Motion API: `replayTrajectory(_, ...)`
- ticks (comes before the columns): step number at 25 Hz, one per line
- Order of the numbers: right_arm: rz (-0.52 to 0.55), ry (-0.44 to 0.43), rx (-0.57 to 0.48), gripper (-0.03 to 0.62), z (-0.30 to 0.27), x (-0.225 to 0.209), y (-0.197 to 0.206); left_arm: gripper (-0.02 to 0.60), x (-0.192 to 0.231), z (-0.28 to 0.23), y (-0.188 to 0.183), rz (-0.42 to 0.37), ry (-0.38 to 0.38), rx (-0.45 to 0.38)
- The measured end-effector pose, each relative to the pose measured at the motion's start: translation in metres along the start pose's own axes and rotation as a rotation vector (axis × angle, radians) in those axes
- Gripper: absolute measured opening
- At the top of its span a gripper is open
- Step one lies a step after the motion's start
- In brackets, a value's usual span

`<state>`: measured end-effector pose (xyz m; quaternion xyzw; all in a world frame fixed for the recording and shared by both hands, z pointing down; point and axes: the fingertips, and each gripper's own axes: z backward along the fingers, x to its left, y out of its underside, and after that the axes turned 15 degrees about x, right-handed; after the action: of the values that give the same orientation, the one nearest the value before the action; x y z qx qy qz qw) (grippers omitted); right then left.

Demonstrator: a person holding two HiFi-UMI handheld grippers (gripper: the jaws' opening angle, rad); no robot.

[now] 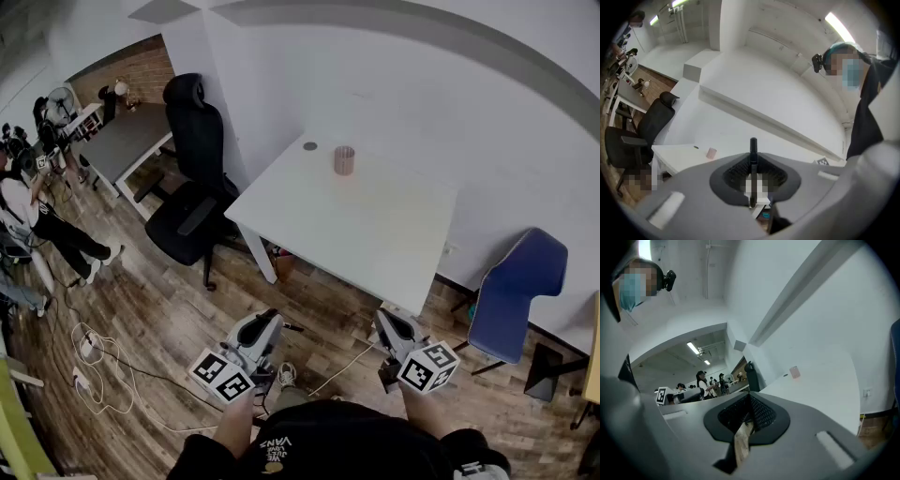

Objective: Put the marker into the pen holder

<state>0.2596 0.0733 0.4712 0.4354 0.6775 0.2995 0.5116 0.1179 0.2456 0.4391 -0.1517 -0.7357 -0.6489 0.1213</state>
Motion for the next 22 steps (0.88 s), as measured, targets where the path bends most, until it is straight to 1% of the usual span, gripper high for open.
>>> replayTrajectory(7, -0.004, 0.002, -0.006, 0.0, 0.0, -0.003, -0.003, 0.089, 0.002, -0.003, 0.004, 0.003, -0.016, -0.005)
replayTrajectory(12, -0.002, -0.046, -0.024, 0.0, -0.002, -0.003, -0.005, 0.089, 0.002, -0.007, 0.007, 0.012, -0.025, -0.002)
replayTrajectory(17, 0.019, -0.006, -0.018, 0.002, -0.013, -0.001, -0.012, 0.089, 0.022, -0.01, 0.003, 0.01, -0.013, -0.005)
replayTrajectory(22, -0.008, 0.033, -0.024, 0.002, -0.04, -0.007, -0.02, 0.089, 0.057, -0.021, -0.009, 0.037, 0.013, 0.002)
